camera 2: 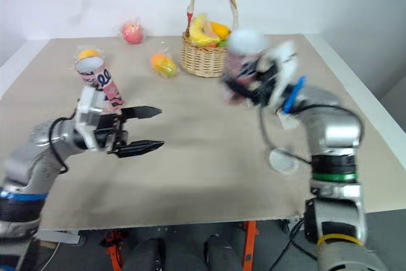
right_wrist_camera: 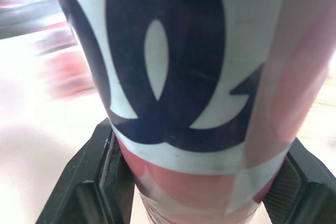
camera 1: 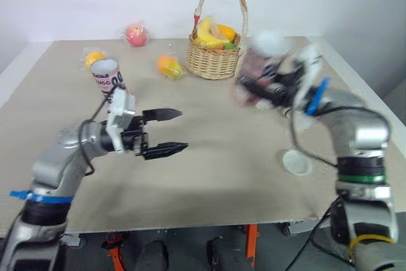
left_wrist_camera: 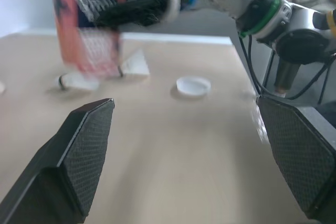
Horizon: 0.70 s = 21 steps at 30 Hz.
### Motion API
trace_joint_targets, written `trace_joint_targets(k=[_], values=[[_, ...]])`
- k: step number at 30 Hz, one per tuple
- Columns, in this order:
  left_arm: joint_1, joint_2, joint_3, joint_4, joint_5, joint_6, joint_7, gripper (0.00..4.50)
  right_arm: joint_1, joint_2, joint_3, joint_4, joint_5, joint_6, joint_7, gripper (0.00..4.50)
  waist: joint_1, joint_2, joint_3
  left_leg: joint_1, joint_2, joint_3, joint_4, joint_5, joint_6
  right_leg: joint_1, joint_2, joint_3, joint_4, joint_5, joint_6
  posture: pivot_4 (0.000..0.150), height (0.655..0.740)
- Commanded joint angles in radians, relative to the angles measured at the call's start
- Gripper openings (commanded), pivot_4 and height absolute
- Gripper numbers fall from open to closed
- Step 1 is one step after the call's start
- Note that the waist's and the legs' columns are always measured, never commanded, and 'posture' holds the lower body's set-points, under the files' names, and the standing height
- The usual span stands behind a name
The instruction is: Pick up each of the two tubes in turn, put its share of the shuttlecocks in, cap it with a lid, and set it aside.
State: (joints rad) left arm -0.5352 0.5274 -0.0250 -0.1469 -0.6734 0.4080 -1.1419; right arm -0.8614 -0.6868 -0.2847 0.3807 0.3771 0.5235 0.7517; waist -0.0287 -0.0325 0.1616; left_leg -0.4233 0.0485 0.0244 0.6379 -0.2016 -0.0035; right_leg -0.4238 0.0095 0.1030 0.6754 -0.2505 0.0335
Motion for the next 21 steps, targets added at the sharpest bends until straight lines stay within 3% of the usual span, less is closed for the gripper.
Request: trace_joint_targets(k=[1,4,8,17,21], values=[[-0.065,-0.061,-0.043,0.061,0.048,-0.049,0.000,4.50,-0.051,-0.100,-0.107,0.237,-0.072,-0.114,-0.200,3.04,0.001,0.000,0.000,0.000,0.000,0.001,-0.001,0.000,0.000,0.000,0.000,0.001,-0.001,0.000,0.000,0.150,0.7400],[-0.104,-0.127,-0.066,0.122,0.071,-0.071,-0.004,4.50,-0.064,-0.155,-0.132,0.441,-0.113,-0.194,-0.302,3.04,-0.005,0.001,0.000,0.000,0.000,0.003,-0.002,-0.001,0.002,0.000,0.000,0.005,-0.003,-0.001,0.000,0.150,0.7400],[-0.138,-0.185,-0.083,0.184,0.111,-0.101,0.003,4.50,-0.051,-0.145,-0.132,0.566,-0.121,-0.261,-0.330,3.04,-0.029,0.004,0.000,0.001,-0.001,0.005,-0.004,-0.003,0.005,0.000,0.001,0.009,-0.005,-0.001,0.001,0.150,0.7400],[-0.145,-0.257,-0.092,0.199,0.133,-0.112,0.020,4.50,0.011,-0.120,-0.152,0.710,-0.105,-0.323,-0.354,3.04,-0.028,0.006,-0.001,0.001,-0.002,0.004,-0.001,-0.003,0.004,0.002,0.000,0.009,-0.005,0.000,0.003,0.150,0.7400],[-0.128,-0.247,-0.086,0.180,0.128,-0.103,0.028,4.50,0.039,-0.110,-0.153,0.707,-0.093,-0.326,-0.324,4.44,-0.028,0.006,-0.001,0.002,-0.002,0.003,0.000,-0.003,0.004,0.006,0.000,0.009,-0.009,0.001,0.005,0.150,0.7400]])
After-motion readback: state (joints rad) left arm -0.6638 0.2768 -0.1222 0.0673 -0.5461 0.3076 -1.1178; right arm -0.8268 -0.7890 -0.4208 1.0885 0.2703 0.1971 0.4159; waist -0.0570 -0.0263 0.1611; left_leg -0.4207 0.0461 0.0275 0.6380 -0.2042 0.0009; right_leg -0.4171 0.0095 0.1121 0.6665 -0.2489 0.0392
